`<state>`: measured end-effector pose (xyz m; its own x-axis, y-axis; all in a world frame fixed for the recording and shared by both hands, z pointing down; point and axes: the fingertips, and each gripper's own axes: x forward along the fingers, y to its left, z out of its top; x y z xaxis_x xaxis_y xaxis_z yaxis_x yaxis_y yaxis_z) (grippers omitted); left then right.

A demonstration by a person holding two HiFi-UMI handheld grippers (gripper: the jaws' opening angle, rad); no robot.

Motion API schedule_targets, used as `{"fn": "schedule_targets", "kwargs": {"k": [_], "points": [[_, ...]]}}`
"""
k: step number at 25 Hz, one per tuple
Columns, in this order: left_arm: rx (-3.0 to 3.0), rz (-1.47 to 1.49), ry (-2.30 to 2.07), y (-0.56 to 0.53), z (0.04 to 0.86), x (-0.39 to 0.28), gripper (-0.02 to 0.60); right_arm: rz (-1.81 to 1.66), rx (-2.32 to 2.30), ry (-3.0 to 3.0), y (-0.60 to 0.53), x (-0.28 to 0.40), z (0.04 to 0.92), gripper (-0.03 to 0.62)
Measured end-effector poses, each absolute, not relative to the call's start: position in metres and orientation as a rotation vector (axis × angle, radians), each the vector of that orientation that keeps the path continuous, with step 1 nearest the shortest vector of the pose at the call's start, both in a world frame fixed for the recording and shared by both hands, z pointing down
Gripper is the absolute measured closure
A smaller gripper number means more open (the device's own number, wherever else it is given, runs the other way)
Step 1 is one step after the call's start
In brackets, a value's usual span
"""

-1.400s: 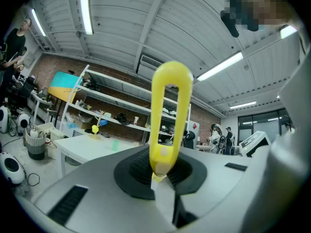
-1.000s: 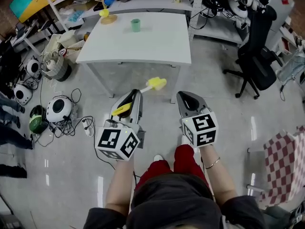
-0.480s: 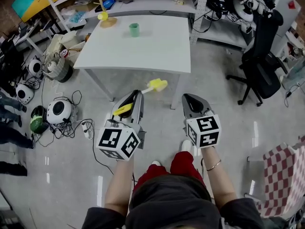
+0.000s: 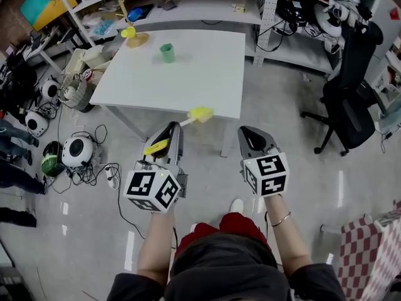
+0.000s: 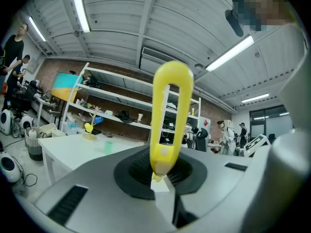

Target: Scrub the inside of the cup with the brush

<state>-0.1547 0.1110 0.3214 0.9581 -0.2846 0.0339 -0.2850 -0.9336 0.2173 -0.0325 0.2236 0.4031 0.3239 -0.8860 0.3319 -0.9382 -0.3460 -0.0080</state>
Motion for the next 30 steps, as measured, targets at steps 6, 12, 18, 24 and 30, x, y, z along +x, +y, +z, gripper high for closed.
{"fn": "schedule_targets", "kwargs": {"k": [6, 12, 18, 24, 30], "points": [[2.895, 0.009, -0.538, 0.113, 0.316, -0.112, 0.544, 0.427, 2.371, -1.730, 0.228, 0.023, 0.404, 0.574], [2.878, -0.011, -0.678, 0.109, 0.308, -0.092, 0.543, 0.424, 2.313, -1.813, 0.223, 0.056, 0.404, 0.574], [2.869, -0.004, -0.775, 0.102, 0.306, -0.085, 0.543, 0.413, 2.242, -1.900, 0.199, 0.069, 0.407, 0.574], [2.836, -0.001, -0.861, 0.072, 0.313, -0.082, 0.543, 0.421, 2.169, -1.969, 0.158, 0.075, 0.416, 0.574], [2.794, -0.002, -0.951, 0.025, 0.324, -0.077, 0.543, 0.430, 2.065, -2.021, 0.106, 0.086, 0.428, 0.574]]}}
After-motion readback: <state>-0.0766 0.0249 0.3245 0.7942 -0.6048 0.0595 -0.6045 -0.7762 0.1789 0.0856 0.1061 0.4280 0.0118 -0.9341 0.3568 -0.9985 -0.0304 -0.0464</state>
